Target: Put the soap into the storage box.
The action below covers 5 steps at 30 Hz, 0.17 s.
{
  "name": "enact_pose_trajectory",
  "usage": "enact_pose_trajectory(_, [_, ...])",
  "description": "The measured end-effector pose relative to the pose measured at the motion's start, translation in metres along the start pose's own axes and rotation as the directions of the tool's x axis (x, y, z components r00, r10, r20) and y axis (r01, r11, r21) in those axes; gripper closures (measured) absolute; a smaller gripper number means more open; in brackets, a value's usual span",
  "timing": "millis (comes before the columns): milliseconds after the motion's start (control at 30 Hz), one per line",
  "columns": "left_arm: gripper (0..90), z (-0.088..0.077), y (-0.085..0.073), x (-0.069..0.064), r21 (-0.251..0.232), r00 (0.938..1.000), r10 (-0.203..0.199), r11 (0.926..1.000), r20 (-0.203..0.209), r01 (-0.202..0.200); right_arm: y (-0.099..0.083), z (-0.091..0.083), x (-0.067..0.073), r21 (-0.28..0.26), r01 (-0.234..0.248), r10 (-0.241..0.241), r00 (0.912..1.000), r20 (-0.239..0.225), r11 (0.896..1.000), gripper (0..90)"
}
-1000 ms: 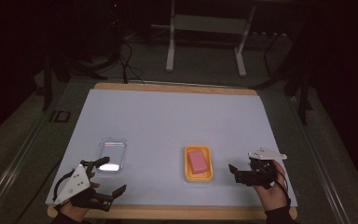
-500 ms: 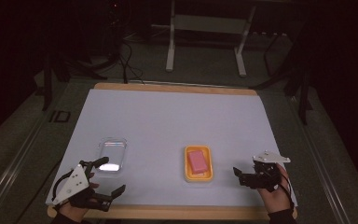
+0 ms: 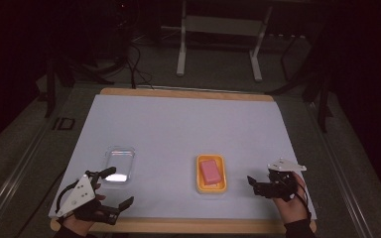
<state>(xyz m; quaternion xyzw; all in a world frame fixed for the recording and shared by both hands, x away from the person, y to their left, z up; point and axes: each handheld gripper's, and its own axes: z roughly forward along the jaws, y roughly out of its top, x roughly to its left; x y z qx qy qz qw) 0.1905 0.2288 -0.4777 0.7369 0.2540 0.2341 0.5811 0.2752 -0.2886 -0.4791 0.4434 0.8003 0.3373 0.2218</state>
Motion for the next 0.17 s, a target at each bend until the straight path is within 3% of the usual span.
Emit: enact_pose_trajectory(167, [0.2,-0.0003,-0.0002,-0.0001,0.001,1.0,0.0,1.0,0.0,0.0,0.0009,0.0012,-0.0012,-0.005,0.002,-0.002,1.0,0.005,1.0,14.1])
